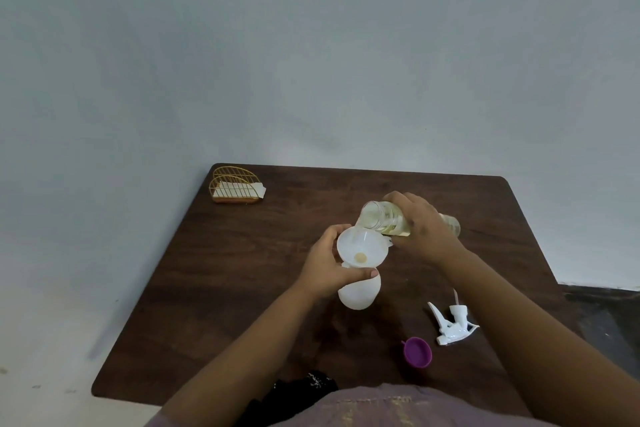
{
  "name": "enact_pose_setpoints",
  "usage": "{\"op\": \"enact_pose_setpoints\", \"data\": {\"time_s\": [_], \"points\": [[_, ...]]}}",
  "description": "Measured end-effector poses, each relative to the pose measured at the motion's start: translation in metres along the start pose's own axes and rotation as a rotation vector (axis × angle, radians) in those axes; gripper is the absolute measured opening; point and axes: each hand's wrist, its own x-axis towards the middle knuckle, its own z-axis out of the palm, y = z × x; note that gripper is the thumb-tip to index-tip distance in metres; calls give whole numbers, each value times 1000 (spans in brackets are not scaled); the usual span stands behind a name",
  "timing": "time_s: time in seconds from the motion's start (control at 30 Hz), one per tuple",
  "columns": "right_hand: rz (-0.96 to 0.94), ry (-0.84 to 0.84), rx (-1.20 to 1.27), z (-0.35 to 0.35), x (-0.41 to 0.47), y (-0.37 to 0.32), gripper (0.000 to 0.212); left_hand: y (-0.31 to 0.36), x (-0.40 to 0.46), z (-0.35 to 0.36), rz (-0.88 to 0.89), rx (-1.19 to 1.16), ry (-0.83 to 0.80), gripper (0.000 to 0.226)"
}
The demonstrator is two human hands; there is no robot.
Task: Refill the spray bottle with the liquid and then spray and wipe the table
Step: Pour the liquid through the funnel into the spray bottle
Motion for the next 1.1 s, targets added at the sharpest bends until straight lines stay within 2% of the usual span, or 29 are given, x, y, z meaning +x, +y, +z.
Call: {"op": "enact_pose_setpoints", "data": {"time_s": [1.1], "points": [[-54, -42, -15, -4, -8, -9, 50, 1, -3, -1, 43, -44, -29, 78]]}}
